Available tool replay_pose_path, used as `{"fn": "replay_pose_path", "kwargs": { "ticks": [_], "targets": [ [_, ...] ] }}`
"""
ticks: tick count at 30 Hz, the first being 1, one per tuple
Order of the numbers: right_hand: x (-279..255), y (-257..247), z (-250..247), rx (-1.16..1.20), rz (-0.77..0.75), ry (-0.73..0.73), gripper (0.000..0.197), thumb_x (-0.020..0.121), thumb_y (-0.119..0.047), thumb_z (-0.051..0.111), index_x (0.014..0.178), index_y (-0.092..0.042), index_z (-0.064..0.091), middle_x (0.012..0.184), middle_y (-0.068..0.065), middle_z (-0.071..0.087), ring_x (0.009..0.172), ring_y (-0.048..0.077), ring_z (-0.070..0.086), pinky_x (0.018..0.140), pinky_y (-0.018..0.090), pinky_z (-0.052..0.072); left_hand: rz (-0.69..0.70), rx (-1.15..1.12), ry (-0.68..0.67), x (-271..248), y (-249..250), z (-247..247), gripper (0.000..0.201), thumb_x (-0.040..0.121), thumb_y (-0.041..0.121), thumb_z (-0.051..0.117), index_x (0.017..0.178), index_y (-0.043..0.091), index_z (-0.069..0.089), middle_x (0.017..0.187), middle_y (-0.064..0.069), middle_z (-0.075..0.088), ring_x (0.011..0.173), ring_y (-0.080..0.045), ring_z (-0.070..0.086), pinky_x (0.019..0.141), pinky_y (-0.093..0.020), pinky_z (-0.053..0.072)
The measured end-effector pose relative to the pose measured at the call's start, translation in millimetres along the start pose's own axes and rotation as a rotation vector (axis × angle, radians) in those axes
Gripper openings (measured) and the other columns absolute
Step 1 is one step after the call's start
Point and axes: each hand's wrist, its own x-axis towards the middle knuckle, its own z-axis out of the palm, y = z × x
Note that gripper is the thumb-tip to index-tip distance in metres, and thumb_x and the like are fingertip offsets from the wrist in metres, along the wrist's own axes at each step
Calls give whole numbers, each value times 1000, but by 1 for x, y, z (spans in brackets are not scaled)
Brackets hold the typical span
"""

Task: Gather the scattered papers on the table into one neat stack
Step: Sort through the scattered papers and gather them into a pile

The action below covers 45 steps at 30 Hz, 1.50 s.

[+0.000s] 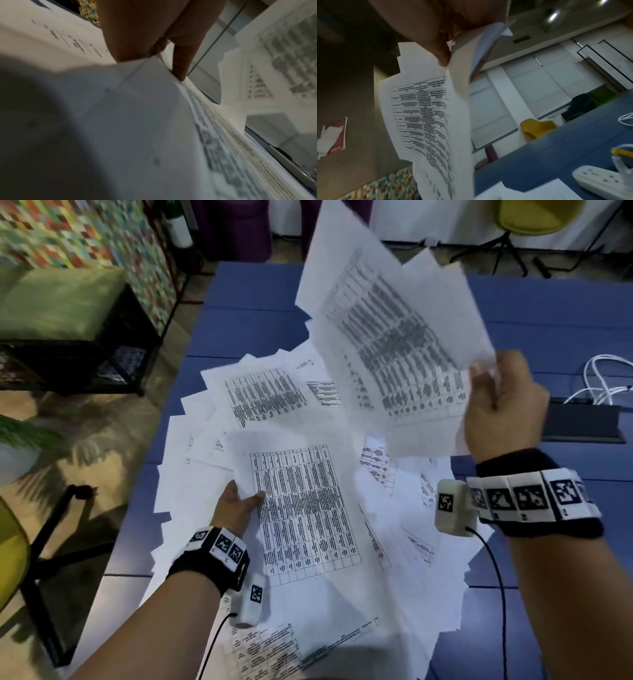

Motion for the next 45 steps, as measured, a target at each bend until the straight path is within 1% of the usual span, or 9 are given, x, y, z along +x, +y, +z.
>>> {"fn": "replay_pose_path", "kwargs": {
  "ticks": [4, 8, 11, 17, 20, 22, 25, 36, 45],
  "targets": [
    [12, -7, -10, 103, 56, 50, 16, 95, -16, 50, 98, -2, 58, 77, -6, 55, 63, -1, 46, 58, 1, 32, 31, 37, -15, -6, 5, 4, 58, 94, 6, 61, 144, -5, 33, 143, -5, 38, 138, -23, 31, 97, -19, 28],
    [-1, 22, 3, 171, 271, -133, 9, 91, -15, 55, 98, -15, 61, 97, 5, 67, 85, 13, 61, 80, 21, 47, -22, 32, -54, -5, -1, 1, 59, 97, 10, 56, 149, 1, 28, 152, -12, 35, 142, -29, 31, 111, -34, 28],
    [-33, 49, 18, 137, 439, -349, 18, 92, -7, 55, 109, -4, 62, 104, 13, 66, 95, 22, 61, 85, 30, 45, -81, -35, -63, -8, 0, -3, 36, 100, 7, 49, 136, 10, 48, 124, -10, 57, 126, -35, 50, 102, -43, 41],
    [-116, 97, 49, -32, 771, -504, 37, 93, -7, 55, 127, 7, 48, 127, 24, 54, 116, 36, 53, 95, 39, 41, -122, -274, -113, -14, 1, -5, 63, 91, 71, 26, 102, 23, 66, 97, 0, 70, 90, -24, 64, 88, -42, 47],
    [-143, 101, 58, -22, 863, -521, 36, 92, -3, 54, 126, 4, 43, 124, 27, 55, 112, 38, 53, 94, 42, 40, -69, -190, -125, -19, -2, -5, 63, 90, 64, 49, 143, 29, 43, 141, 6, 50, 131, -21, 45, 111, -44, 32],
    [-150, 101, 59, -81, 848, -576, 35, 94, -3, 50, 127, 6, 42, 122, 27, 54, 114, 39, 51, 94, 38, 38, 65, -60, -110, -14, -9, -6, 77, 87, 22, 72, 151, 22, 29, 153, -3, 36, 142, -25, 33, 115, -39, 26],
    [-147, 103, 54, -179, 801, -574, 16, 94, -5, 49, 109, 2, 48, 97, 20, 54, 103, 39, 55, 80, 35, 39, 139, 38, -50, -10, -15, -6, 75, 85, -17, 59, 149, 11, 31, 152, -7, 38, 142, -22, 32, 103, -20, 27],
    [-87, 134, 42, -320, 548, -582, 24, 93, -1, 47, 104, -8, 66, 104, 20, 65, 79, 27, 51, 69, 28, 38, 139, 9, -103, 2, -24, -15, 68, 85, -16, 59, 144, 12, 39, 133, 1, 50, 122, -13, 46, 102, -28, 36],
    [-68, 118, 106, -437, 194, -898, 19, 91, -14, 56, 104, -27, 60, 112, 3, 53, 113, 28, 51, 92, 42, 46, 85, -38, -105, 6, -23, -15, 48, 95, 14, 59, 141, 20, 44, 135, 5, 51, 128, -14, 46, 100, -27, 36]
  ]
}}
